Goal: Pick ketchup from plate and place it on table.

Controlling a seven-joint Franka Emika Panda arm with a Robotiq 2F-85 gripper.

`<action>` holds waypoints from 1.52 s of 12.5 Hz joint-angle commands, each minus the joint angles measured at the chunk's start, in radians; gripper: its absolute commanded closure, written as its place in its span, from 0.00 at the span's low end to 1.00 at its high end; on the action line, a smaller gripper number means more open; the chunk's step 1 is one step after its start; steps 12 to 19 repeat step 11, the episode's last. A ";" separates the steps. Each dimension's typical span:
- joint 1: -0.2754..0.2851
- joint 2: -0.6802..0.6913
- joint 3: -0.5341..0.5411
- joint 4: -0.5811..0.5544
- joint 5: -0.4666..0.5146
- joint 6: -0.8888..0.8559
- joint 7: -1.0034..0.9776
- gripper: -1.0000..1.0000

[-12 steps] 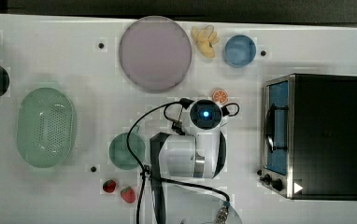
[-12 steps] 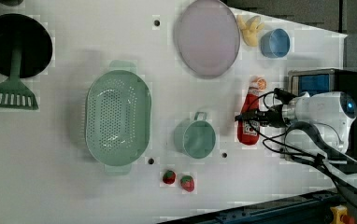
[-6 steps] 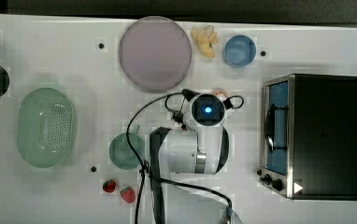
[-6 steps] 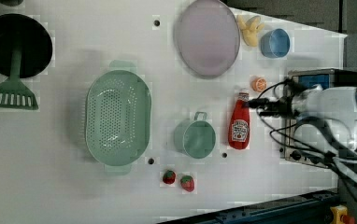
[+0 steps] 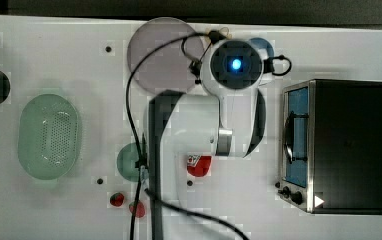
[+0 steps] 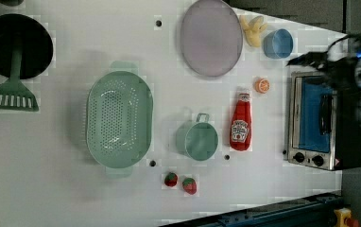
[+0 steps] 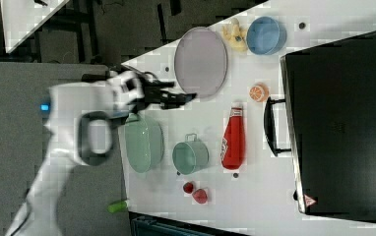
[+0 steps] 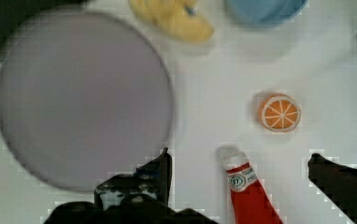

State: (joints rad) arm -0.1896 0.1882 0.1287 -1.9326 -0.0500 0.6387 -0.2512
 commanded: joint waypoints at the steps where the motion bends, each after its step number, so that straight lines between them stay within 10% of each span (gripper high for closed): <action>1: 0.010 -0.020 0.036 0.140 0.006 -0.179 0.218 0.00; 9: 0.013 -0.021 0.044 0.479 0.002 -0.611 0.225 0.00; 19: 0.012 -0.021 0.043 0.502 0.002 -0.663 0.225 0.00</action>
